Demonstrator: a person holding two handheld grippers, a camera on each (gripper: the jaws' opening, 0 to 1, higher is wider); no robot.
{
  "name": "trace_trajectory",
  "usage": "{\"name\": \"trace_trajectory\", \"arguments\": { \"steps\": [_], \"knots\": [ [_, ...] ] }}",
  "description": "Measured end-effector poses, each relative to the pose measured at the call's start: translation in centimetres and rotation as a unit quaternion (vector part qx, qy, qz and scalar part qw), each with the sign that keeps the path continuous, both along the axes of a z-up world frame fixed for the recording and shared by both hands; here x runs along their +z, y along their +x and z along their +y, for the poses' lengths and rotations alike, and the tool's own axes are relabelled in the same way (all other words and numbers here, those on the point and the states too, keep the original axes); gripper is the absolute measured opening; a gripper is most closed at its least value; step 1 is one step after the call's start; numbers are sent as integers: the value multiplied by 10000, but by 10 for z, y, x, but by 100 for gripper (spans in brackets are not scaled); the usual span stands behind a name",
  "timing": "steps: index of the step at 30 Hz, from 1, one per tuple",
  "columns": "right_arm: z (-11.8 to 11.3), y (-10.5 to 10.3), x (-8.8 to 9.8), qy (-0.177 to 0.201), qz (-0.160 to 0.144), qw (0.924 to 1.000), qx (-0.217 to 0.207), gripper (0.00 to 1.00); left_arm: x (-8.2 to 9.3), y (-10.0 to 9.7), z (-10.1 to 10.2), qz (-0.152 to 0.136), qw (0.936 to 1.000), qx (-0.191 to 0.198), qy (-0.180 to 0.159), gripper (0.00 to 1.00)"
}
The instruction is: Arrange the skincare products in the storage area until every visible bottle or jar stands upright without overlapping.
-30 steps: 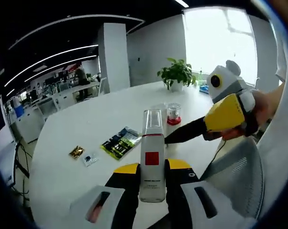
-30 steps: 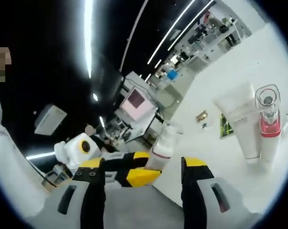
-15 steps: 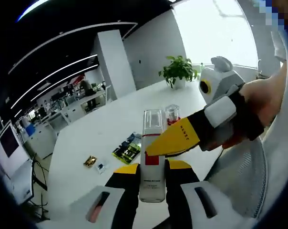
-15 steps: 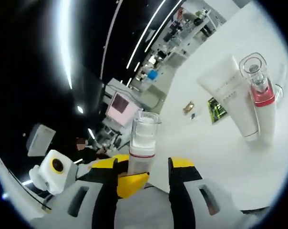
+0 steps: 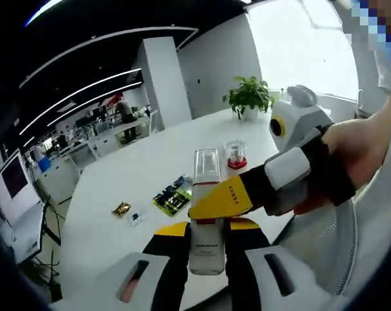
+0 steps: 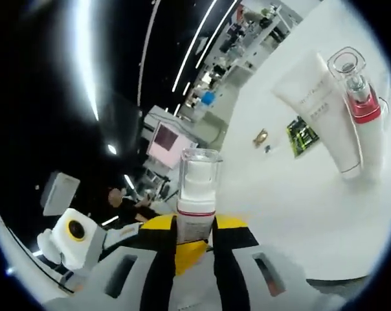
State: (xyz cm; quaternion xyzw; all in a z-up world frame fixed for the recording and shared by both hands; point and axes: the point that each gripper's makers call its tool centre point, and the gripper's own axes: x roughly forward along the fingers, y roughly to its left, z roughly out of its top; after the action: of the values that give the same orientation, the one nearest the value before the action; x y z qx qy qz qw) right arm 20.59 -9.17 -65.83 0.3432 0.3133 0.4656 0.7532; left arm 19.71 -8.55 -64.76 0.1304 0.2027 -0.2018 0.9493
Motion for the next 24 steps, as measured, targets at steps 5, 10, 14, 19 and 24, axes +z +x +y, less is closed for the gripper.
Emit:
{"name": "trace_trajectory", "arguments": {
  "steps": [5, 10, 14, 19, 24],
  "knots": [
    [5, -4, 4, -114, -305, 9993, 188, 20, -3, -1, 5, 16, 9999, 29, -118, 25],
    [5, -6, 6, -297, -632, 9971, 317, 19, -7, 1, 5, 74, 9997, 19, -216, 25],
    [4, -7, 6, -380, -805, 9950, 451, 19, -10, -2, 2, 163, 9994, -113, -286, 27],
    [-1, -3, 7, -593, -1261, 9884, 609, 19, -13, -5, -9, 283, 9976, -396, -491, 38],
    [-12, 1, 9, -944, -2097, 9677, 1031, 19, -13, -9, -16, 378, 9944, -552, -816, 45]
  ]
}}
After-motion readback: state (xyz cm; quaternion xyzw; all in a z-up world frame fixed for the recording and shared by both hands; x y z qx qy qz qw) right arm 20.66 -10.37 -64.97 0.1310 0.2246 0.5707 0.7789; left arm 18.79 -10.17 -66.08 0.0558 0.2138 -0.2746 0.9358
